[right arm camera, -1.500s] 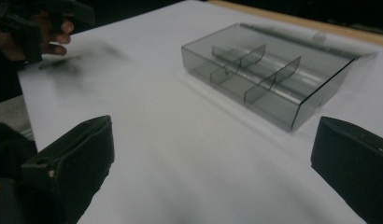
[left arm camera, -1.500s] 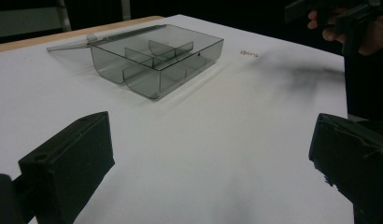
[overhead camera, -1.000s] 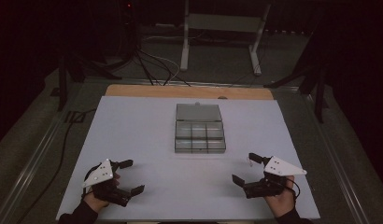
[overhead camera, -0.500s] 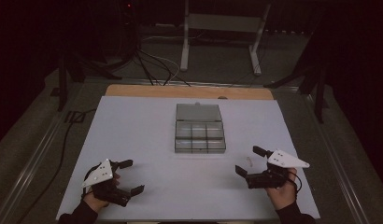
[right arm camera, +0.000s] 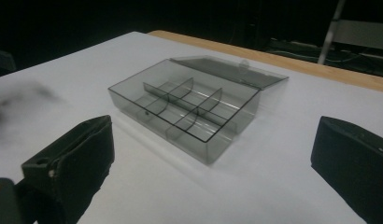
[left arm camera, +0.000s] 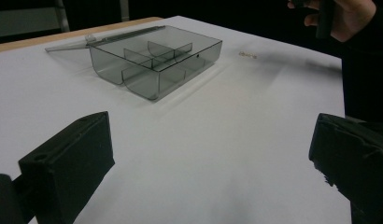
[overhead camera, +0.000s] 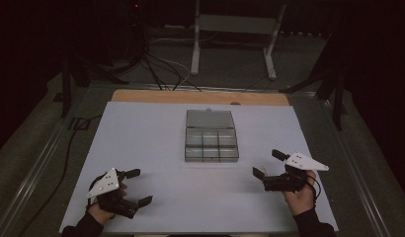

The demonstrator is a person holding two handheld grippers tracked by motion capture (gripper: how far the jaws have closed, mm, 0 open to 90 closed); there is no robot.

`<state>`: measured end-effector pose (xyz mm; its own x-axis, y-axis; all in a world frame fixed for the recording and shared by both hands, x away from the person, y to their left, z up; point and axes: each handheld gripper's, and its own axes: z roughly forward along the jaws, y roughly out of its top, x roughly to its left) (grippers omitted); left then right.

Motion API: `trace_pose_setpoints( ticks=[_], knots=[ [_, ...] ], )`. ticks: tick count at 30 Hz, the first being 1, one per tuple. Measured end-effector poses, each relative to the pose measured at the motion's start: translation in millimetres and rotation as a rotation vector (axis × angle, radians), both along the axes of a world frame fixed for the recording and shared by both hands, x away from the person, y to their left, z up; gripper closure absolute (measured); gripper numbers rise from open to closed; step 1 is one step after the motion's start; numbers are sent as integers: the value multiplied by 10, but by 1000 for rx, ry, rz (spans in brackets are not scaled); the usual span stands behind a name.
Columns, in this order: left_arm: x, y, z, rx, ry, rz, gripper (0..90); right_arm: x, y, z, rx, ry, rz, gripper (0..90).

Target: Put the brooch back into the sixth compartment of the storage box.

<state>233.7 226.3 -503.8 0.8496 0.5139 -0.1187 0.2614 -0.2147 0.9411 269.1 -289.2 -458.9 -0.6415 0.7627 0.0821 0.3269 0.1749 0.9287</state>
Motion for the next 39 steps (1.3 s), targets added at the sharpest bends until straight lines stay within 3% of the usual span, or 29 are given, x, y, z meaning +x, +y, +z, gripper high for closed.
trace_pose_setpoints(
  ticks=[8, 14, 20, 24, 39],
  knots=[
    [5, 1, -4, 2, 1, -3, 15, 92, -54, -35, -11, 30, -48, 0],
    [2, -1, -4, 1, 1, -4, 15, 141, -76, -58, -25, 24, -64, 0],
    [7, 1, -6, 1, 0, -4, 15, 209, -108, -99, -35, 64, -87, 0],
    [4, 1, -4, 0, 0, -6, 15, 235, -129, -117, -50, 47, -110, 0],
    [3, 6, -1, 0, 0, -3, 15, 340, -194, -226, -70, 150, -138, 0]
  ],
)
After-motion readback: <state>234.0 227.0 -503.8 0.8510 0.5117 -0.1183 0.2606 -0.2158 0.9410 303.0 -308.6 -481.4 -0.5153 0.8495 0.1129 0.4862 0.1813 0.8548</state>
